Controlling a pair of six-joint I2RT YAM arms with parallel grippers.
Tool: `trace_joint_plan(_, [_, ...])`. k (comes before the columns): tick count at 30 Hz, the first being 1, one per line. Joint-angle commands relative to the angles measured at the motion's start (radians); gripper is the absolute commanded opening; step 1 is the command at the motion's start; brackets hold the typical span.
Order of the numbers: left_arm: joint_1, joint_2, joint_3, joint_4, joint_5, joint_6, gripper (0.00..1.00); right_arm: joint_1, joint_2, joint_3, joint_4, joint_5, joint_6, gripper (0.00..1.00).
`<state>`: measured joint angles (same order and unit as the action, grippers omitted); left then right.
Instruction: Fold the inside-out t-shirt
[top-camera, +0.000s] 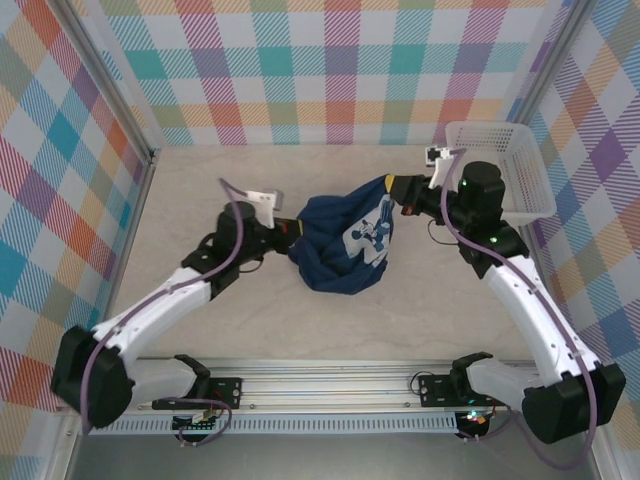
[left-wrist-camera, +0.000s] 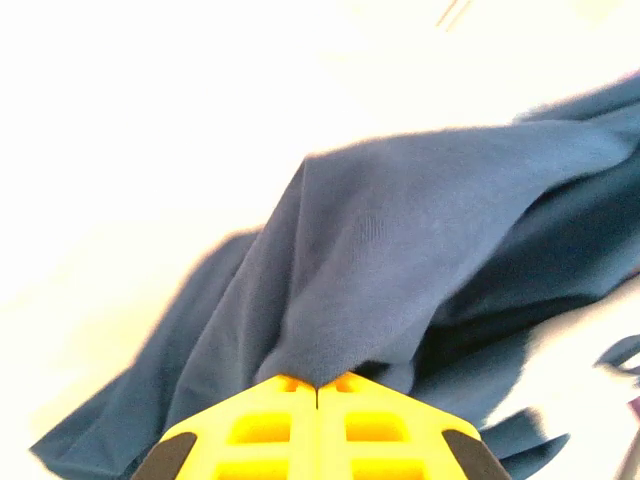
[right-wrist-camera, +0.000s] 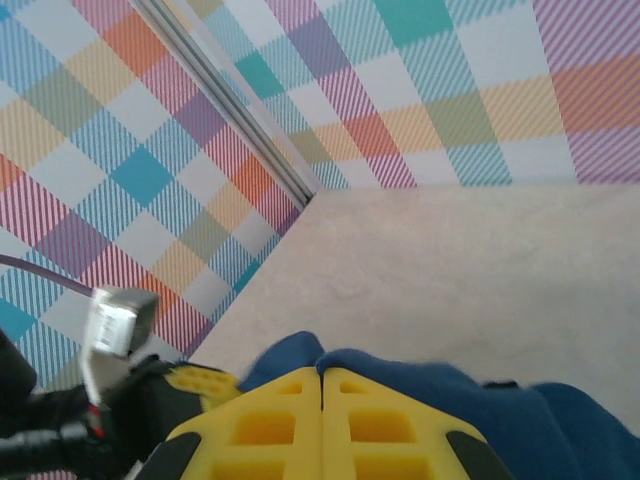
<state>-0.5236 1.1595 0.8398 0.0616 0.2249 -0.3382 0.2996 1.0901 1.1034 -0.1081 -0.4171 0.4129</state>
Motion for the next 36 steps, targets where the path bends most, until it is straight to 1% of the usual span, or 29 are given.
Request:
trace_joint_plan(1, [0.031,-0.088,-0.011,0.075,0.073,-0.055,0.0,-0.004,-0.022,0.039,-0.048,0.033,-0.062,0.0])
trace_joint_plan(6, [0.052,-0.151,0.028,0.085,0.122,-0.08,0.0,-0.004,0.024,0.051,-0.068,-0.033,-0.071,0.0])
trace_joint_plan(8, [0.066,-0.168,0.034,0.12,0.141,-0.105,0.0,-0.004,0.052,0.051,-0.101,-0.026,-0.086,0.0])
trace_joint_plan(14, [0.127,-0.202,0.033,0.271,0.181,-0.247,0.0,0.008,0.122,-0.02,-0.221,0.163,-0.117,0.0])
trace_joint_plan(19, [0.202,-0.23,0.017,0.248,0.143,-0.276,0.0,0.009,0.121,-0.099,-0.24,0.312,-0.126,0.0])
trace_joint_plan(21, [0.239,-0.242,0.003,0.242,0.137,-0.288,0.0,0.01,0.114,-0.118,-0.228,0.319,-0.126,0.0])
trace_joint_plan(23, [0.265,-0.243,0.002,0.227,0.146,-0.292,0.0,0.012,0.113,-0.131,-0.199,0.277,-0.13,0.0])
trace_joint_plan(25, [0.266,-0.231,0.009,0.202,0.156,-0.274,0.0,0.016,0.113,-0.157,-0.125,0.172,-0.138,0.0])
trace_joint_plan(27, [0.265,-0.193,0.029,0.159,0.195,-0.25,0.0,0.022,0.117,-0.17,-0.051,0.058,-0.139,0.0])
trace_joint_plan(29, [0.255,-0.155,0.035,0.117,0.208,-0.226,0.0,0.027,0.13,-0.169,0.006,-0.024,-0.121,0.0])
trace_joint_plan(30, [0.251,-0.14,0.026,0.115,0.209,-0.222,0.0,0.029,0.14,-0.163,0.019,-0.044,-0.113,0.0])
trace_joint_plan(32, [0.235,-0.112,0.015,0.094,0.207,-0.203,0.0,0.033,0.164,-0.142,0.01,-0.04,-0.096,0.0])
trace_joint_plan(34, [0.171,-0.07,0.02,0.01,0.169,-0.112,0.0,0.033,0.183,-0.13,0.009,-0.062,-0.079,0.0])
trace_joint_plan(36, [0.083,-0.01,0.032,-0.078,0.107,-0.012,0.19,0.035,0.189,-0.127,0.014,-0.067,-0.065,0.0])
